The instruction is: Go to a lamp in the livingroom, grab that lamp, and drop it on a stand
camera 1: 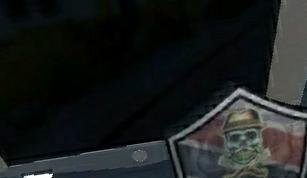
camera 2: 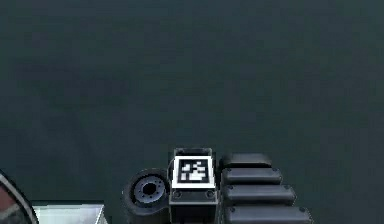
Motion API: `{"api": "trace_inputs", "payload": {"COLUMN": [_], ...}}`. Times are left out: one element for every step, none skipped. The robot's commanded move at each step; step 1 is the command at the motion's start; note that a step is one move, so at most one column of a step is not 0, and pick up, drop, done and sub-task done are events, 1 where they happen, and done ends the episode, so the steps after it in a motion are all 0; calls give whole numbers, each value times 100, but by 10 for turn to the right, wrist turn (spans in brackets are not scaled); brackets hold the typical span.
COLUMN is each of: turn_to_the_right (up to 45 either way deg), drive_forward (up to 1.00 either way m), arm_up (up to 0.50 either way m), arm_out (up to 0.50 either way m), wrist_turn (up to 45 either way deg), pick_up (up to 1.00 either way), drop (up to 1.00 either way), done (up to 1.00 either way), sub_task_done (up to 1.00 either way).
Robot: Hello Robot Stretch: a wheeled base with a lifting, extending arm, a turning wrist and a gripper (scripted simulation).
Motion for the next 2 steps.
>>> {"api": "trace_inputs", "payload": {"turn_to_the_right": [-30, -450], "drive_forward": [0, 0], "arm_up": [0, 0], "arm_out": [0, 0], "wrist_turn": [0, 0], "pick_up": [0, 0], "drop": [0, 0], "done": [0, 0], "sub_task_done": [0, 0]}}
